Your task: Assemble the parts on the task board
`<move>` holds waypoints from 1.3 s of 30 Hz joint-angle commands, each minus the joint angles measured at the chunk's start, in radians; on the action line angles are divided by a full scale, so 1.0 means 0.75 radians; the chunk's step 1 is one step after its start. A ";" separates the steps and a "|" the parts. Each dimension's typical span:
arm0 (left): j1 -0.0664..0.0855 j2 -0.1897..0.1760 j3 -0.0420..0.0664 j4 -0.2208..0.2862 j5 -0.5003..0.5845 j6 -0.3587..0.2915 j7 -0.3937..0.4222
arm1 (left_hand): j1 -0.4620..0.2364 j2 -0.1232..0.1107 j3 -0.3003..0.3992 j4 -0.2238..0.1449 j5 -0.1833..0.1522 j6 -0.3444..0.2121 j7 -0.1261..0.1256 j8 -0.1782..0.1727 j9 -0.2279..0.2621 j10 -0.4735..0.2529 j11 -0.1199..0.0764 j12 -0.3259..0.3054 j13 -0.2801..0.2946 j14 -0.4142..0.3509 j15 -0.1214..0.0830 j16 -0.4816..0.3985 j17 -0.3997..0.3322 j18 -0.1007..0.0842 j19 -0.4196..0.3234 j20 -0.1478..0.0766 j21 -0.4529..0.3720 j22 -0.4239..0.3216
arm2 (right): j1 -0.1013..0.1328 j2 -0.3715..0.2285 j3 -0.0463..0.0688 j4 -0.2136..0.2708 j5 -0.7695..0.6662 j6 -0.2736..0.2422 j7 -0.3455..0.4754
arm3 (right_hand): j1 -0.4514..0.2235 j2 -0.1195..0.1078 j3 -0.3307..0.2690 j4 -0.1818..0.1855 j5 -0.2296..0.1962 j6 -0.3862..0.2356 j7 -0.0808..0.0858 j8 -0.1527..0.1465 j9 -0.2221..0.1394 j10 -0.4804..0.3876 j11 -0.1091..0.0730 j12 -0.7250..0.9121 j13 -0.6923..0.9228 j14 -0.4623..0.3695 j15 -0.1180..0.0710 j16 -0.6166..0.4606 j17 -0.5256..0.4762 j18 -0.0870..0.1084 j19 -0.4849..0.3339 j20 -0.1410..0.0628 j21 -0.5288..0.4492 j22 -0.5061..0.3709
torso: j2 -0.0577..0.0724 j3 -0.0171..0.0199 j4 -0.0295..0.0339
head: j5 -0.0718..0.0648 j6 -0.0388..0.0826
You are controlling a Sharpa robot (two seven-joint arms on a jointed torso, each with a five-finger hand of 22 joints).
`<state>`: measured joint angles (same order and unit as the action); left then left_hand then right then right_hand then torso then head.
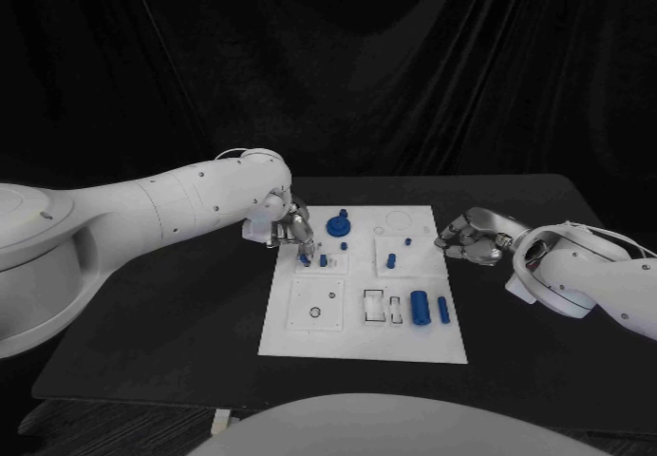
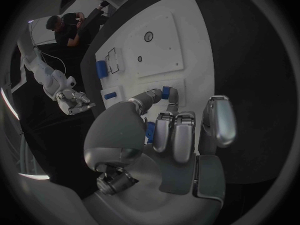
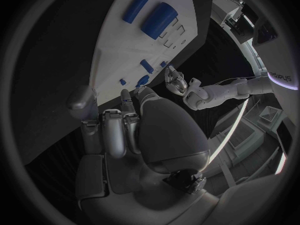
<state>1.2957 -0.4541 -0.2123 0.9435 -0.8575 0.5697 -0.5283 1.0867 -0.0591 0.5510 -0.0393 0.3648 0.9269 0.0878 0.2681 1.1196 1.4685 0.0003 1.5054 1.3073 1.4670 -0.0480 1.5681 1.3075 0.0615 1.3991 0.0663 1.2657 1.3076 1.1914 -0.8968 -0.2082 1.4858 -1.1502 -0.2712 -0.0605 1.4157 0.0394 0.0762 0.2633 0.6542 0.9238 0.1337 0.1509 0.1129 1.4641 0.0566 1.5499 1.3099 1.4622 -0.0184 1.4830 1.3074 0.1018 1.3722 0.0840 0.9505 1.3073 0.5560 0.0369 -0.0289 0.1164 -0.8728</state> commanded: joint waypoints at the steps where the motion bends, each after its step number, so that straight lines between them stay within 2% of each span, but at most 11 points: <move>1: -0.007 0.011 0.001 -0.015 0.016 0.015 0.014 | 0.003 0.020 0.132 -0.142 -0.009 -0.007 -0.005 -0.006 -0.003 0.062 0.009 -0.002 0.292 0.138 0.007 0.004 0.351 0.011 -0.008 0.002 -0.004 0.228 | -0.003 -0.001 0.001 0.003 -0.006 0.007 -0.019 | 0.011 0.001 0.008 0.000 0.005 0.008 0.004 -0.003 -0.001 0.088 -0.003 -0.007 0.288 0.093 0.001 -0.005 0.200 0.021 -0.009 0.004 -0.007 0.141 | -0.001 0.0002 -0.0002 | 0.000 0.000; 17: -0.030 0.030 0.001 -0.053 -0.020 0.021 0.009 | 0.010 0.025 0.123 -0.147 -0.012 -0.008 -0.005 -0.009 -0.005 0.061 0.010 -0.002 0.292 0.138 0.008 0.004 0.351 0.011 -0.009 0.002 -0.005 0.228 | -0.003 -0.003 0.001 0.008 -0.006 0.005 -0.020 | 0.011 0.001 0.008 0.000 0.005 0.008 0.004 -0.003 -0.001 0.088 -0.003 -0.007 0.288 0.093 0.001 -0.005 0.200 0.021 -0.009 0.004 -0.007 0.141 | 0.000 0.0000 0.0003 | 0.000 0.000; 30: -0.040 0.034 0.001 -0.066 -0.040 0.013 0.016 | 0.012 0.026 0.121 -0.149 -0.013 -0.007 -0.004 -0.009 -0.006 0.061 0.010 -0.003 0.291 0.138 0.008 0.004 0.351 0.011 -0.010 0.003 -0.007 0.228 | -0.003 -0.003 0.001 0.009 -0.006 0.007 -0.022 | 0.011 0.001 0.008 0.000 0.005 0.008 0.004 -0.003 -0.001 0.088 -0.003 -0.007 0.288 0.093 0.001 -0.005 0.200 0.021 -0.009 0.004 -0.007 0.141 | -0.001 0.0000 0.0007 | 0.001 0.000; 35: -0.043 0.035 0.001 -0.065 -0.040 -0.005 0.022 | 0.014 0.037 0.112 -0.145 -0.013 -0.009 -0.003 -0.012 -0.007 0.062 0.012 -0.002 0.292 0.138 0.009 0.004 0.351 0.011 -0.009 0.003 -0.004 0.228 | -0.003 -0.003 0.001 0.009 -0.006 0.007 -0.022 | 0.009 -0.001 0.013 -0.001 0.005 0.011 0.003 -0.001 0.000 0.087 -0.004 -0.007 0.288 0.092 0.000 -0.007 0.198 0.022 -0.011 0.004 -0.012 0.140 | 0.000 -0.0008 0.0005 | 0.001 0.000; 39: -0.045 0.035 0.001 -0.065 -0.041 -0.021 0.030 | 0.016 0.049 0.082 -0.137 0.006 -0.015 -0.003 -0.016 -0.007 0.061 0.012 -0.002 0.292 0.138 0.010 0.004 0.351 0.011 -0.009 0.005 -0.003 0.228 | -0.003 -0.004 0.001 0.009 -0.006 0.007 -0.021 | 0.009 -0.001 0.013 -0.001 0.005 0.011 0.003 -0.001 0.000 0.087 -0.004 -0.007 0.288 0.092 0.000 -0.007 0.198 0.022 -0.011 0.004 -0.012 0.140 | 0.000 -0.0003 0.0007 | 0.000 0.000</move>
<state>1.2684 -0.4296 -0.2102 0.8937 -0.8808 0.5658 -0.5220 1.0973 -0.0308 0.5325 -0.0578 0.3653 0.9180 0.0930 0.2608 1.1140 1.4646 0.0037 1.5054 1.3073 1.4670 -0.0482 1.5681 1.3074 0.0614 1.3968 0.0688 1.2657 1.3074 1.1914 -0.8982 -0.2082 1.4906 -1.1502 -0.2706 -0.0618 1.4157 0.0394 0.0819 0.2633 0.6542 0.9274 0.1373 0.1509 0.1129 1.4641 0.0566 1.5498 1.3106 1.4622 -0.0184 1.4830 1.3074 0.1018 1.3685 0.0877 0.9447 1.3077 0.5558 0.0367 -0.0282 0.1171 -0.8728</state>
